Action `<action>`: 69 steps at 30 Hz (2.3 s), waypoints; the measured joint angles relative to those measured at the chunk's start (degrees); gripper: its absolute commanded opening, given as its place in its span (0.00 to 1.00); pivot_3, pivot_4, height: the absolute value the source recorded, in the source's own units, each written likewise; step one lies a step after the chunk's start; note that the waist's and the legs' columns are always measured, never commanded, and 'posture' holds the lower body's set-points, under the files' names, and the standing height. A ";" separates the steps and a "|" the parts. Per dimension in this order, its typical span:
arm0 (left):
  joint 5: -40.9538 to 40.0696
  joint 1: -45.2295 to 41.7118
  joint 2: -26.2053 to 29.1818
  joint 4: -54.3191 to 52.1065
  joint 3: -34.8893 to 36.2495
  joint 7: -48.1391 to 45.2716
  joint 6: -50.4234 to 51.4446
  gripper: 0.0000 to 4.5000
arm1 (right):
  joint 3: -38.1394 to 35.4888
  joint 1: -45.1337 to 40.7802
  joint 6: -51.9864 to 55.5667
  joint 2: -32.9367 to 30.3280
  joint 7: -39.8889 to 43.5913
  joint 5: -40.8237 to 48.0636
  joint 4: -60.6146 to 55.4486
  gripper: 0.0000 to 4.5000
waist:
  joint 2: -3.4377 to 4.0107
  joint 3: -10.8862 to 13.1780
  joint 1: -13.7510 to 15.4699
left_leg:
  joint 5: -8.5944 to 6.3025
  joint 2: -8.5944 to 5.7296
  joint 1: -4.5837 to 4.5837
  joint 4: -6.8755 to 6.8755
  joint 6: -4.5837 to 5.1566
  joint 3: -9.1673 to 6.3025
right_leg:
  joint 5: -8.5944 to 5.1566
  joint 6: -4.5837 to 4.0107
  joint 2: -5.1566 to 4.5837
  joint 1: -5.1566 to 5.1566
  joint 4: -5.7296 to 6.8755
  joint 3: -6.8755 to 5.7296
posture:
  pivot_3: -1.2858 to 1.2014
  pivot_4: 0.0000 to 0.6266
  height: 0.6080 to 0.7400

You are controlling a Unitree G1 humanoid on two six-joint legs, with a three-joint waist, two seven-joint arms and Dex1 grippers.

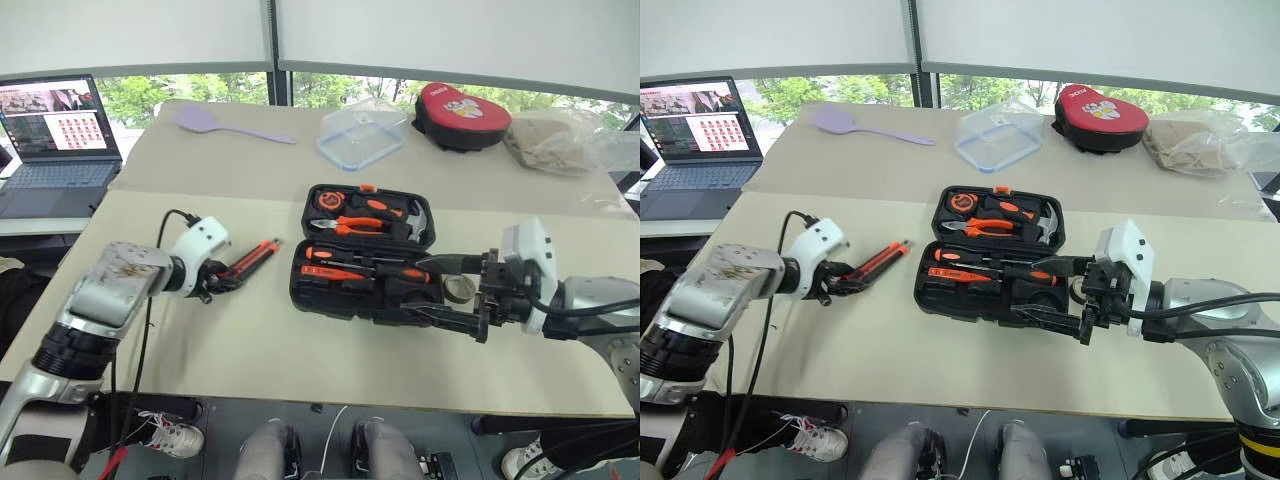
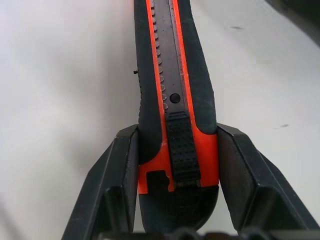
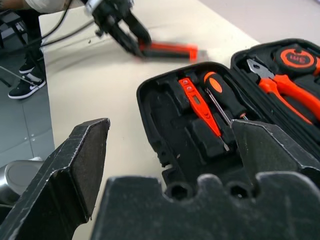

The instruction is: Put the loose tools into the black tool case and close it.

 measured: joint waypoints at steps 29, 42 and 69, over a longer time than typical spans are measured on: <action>14.93 -21.59 -21.01 20.08 -24.96 -25.51 -27.34 0.39 | -4.85 9.07 -0.12 1.21 -4.28 -0.37 -2.40 1.00 | -0.04 0.02 0.51 | -0.01 -0.06 -0.07 0.08 0.11 0.04 | 0.01 0.06 0.19 0.01 -0.08 0.10 | 0.52 0.24 0.93; 12.54 -22.28 -22.90 20.24 -21.18 -27.10 -24.25 0.86 | -4.71 8.96 -0.25 1.23 -4.90 -0.38 -2.35 1.00 | -0.04 0.02 0.21 | -0.01 -0.04 -0.08 0.07 0.11 0.03 | 0.01 0.06 0.20 -0.01 -0.08 0.10 | 0.52 0.24 0.93; 21.24 -20.77 -24.60 22.47 -25.18 -23.97 -36.98 0.01 | -2.67 6.86 -0.38 2.65 -5.07 -2.05 -1.02 1.00 | -0.04 -0.06 0.03 | -0.05 0.01 0.22 0.06 0.16 -0.05 | 0.01 0.05 0.18 0.32 -0.16 0.07 | 0.52 0.24 0.93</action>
